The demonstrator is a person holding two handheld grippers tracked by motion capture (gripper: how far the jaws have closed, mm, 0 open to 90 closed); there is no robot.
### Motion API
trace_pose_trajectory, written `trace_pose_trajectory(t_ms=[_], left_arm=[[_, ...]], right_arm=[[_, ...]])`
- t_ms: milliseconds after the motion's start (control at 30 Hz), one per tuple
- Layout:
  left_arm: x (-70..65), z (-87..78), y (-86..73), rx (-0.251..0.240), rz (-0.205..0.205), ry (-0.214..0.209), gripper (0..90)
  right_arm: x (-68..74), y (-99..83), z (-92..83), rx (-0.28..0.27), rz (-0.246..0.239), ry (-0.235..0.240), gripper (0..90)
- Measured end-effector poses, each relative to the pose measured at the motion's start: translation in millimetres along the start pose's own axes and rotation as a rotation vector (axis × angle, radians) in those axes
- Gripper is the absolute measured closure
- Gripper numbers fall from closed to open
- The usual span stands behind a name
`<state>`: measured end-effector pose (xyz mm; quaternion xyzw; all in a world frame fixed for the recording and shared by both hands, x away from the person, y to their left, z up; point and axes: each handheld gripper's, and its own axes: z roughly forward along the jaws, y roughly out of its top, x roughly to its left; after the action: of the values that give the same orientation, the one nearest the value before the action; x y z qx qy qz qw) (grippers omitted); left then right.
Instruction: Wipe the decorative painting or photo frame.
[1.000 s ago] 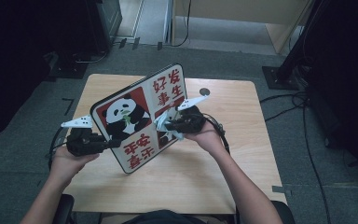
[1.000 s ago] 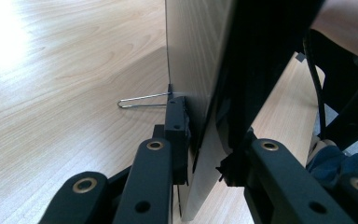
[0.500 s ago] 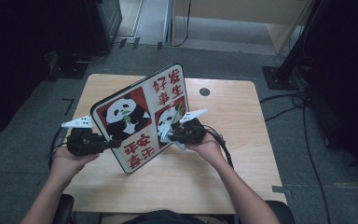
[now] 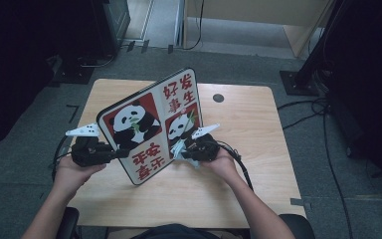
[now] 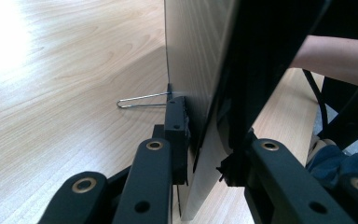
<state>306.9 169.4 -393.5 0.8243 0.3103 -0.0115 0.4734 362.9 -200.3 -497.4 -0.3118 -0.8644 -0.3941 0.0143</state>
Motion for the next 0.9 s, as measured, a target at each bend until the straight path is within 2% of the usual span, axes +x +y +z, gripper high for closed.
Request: trace_pose_trajectory(t_ms=[367, 500, 733, 900], left_arm=[[0.9, 0.2, -0.2, 0.0, -0.013, 0.001, 77.1], [0.9, 0.1, -0.2, 0.0, -0.014, 0.001, 77.1], [0.9, 0.2, -0.2, 0.0, -0.016, 0.001, 77.1], [1.1, 0.3, -0.2, -0.001, -0.018, 0.002, 77.1]], right_arm=[[0.0, 1.1, -3.4, 0.012, 0.009, 0.007, 80.6], [0.8, 4.0, -10.5, -0.017, 0.0, 0.012, 80.6], [4.0, 15.2, -27.6, -0.072, 0.017, 0.021, 80.8], [10.7, 32.9, -39.8, -0.091, -0.021, 0.03, 80.8]])
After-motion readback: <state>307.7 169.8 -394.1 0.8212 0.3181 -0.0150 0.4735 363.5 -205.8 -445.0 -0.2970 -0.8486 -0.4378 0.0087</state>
